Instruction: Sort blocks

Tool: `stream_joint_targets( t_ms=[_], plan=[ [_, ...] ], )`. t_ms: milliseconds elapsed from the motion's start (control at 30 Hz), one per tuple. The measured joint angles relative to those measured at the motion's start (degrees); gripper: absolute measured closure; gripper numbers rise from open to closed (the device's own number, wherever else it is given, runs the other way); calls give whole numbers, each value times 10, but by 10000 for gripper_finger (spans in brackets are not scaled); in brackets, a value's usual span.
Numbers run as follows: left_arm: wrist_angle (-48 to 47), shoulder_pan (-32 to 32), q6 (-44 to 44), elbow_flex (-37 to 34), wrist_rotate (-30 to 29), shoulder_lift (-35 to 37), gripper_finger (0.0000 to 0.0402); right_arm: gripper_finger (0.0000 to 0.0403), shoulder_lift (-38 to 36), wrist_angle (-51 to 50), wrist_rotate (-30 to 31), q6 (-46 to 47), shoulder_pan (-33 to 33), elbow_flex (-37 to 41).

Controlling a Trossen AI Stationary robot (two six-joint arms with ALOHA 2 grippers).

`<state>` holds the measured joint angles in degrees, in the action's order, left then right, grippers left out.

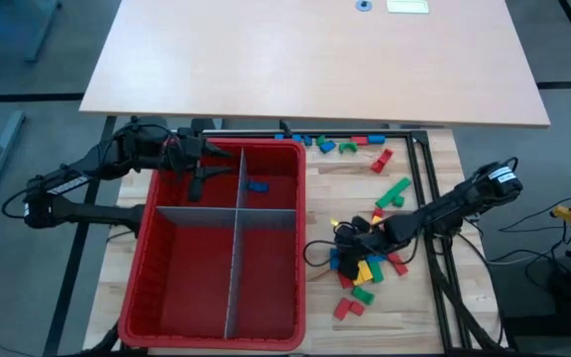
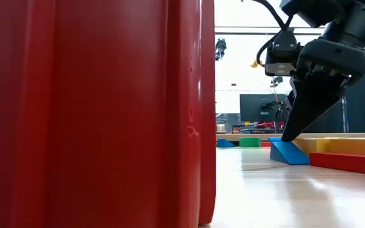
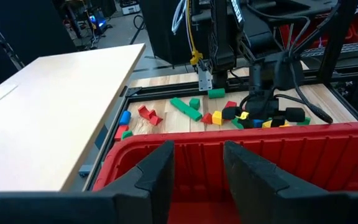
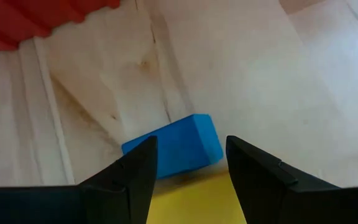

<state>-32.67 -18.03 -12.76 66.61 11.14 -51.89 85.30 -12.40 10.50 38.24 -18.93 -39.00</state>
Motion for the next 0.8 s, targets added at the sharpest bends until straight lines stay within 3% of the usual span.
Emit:
stream_joint_targets(
  t_ms=[400,800],
  plan=[
    [0,0,0,0,0,-2,270,226,-1,5,-19,90,-13,1],
    [0,0,0,0,0,-2,283,226,7,41,11,129,-13,1]
  ],
)
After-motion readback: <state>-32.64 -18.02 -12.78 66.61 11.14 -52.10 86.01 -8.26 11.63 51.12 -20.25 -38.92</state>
